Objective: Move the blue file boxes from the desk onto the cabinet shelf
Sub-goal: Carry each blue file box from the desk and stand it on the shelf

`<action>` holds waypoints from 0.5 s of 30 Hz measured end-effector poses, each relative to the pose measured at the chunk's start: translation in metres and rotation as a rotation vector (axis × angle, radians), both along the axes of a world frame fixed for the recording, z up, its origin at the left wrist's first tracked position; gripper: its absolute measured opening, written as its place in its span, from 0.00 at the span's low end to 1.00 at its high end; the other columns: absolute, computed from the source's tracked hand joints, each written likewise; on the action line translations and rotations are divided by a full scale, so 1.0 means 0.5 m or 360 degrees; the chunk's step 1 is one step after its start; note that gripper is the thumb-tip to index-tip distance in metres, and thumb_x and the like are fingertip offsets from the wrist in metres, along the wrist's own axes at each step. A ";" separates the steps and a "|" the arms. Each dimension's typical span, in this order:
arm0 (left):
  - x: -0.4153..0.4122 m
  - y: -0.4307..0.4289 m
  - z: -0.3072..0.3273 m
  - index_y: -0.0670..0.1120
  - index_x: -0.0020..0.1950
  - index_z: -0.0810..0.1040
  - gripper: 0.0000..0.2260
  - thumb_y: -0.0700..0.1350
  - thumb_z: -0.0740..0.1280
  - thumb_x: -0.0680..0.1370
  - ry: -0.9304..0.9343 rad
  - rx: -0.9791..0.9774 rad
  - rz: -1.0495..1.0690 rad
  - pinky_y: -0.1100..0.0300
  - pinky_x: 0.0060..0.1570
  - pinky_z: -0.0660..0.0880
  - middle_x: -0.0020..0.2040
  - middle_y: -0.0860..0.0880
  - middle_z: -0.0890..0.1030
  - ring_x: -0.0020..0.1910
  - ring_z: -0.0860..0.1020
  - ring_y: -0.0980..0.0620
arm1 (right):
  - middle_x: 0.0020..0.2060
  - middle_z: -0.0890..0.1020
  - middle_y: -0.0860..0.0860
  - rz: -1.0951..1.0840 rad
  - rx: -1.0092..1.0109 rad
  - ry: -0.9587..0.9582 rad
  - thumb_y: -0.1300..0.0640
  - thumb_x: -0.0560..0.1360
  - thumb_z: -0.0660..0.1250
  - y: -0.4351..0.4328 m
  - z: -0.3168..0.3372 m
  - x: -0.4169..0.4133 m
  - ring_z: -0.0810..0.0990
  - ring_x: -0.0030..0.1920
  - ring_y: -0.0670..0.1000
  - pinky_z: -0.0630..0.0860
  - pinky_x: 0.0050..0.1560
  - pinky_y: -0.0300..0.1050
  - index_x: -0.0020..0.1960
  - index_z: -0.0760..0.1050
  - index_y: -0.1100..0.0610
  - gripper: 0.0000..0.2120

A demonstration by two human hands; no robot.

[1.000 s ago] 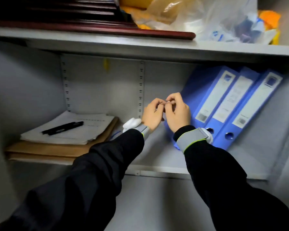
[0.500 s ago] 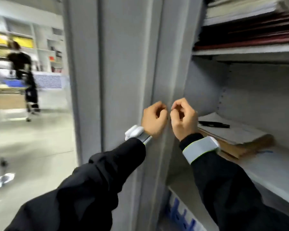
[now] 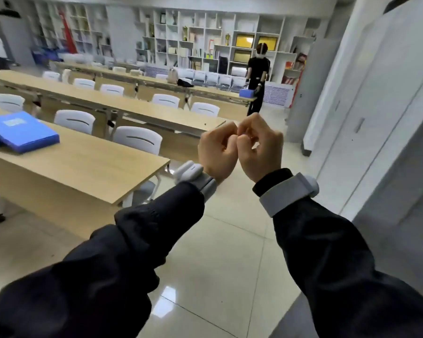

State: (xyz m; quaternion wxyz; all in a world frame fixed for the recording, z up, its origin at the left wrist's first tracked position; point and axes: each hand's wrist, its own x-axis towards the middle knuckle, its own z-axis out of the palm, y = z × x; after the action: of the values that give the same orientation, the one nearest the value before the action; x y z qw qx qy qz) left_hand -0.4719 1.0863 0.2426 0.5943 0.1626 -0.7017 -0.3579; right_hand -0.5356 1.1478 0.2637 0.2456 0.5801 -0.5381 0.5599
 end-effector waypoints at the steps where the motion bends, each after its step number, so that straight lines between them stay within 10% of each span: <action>1: 0.052 -0.052 -0.007 0.39 0.28 0.67 0.06 0.36 0.56 0.66 0.0015 0.0025 0.0090 0.56 0.29 0.59 0.24 0.45 0.63 0.30 0.61 0.50 | 0.25 0.73 0.53 0.0088 0.0023 -0.0007 0.57 0.64 0.55 -0.065 -0.010 0.040 0.70 0.27 0.52 0.72 0.27 0.50 0.36 0.72 0.60 0.09; 6: 0.230 -0.242 -0.040 0.42 0.29 0.69 0.07 0.36 0.56 0.67 0.0027 0.0059 0.0358 0.68 0.28 0.61 0.23 0.54 0.66 0.25 0.64 0.59 | 0.25 0.75 0.53 0.0277 0.0204 -0.0002 0.55 0.65 0.55 -0.291 -0.048 0.200 0.71 0.26 0.53 0.73 0.28 0.49 0.37 0.73 0.59 0.11; 15: 0.677 -0.602 -0.118 0.49 0.28 0.73 0.08 0.44 0.57 0.66 -0.0360 0.0480 0.0863 0.57 0.38 0.67 0.30 0.48 0.77 0.33 0.72 0.50 | 0.25 0.78 0.58 0.0526 0.0461 0.0327 0.60 0.68 0.60 -0.653 -0.137 0.517 0.76 0.27 0.60 0.76 0.30 0.53 0.39 0.78 0.59 0.07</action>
State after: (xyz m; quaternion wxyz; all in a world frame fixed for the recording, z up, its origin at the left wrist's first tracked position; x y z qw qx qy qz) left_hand -0.1334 0.7854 0.1838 0.5555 0.4683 -0.6335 -0.2663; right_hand -0.2771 0.8211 0.1954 0.1182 0.7434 -0.4827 0.4476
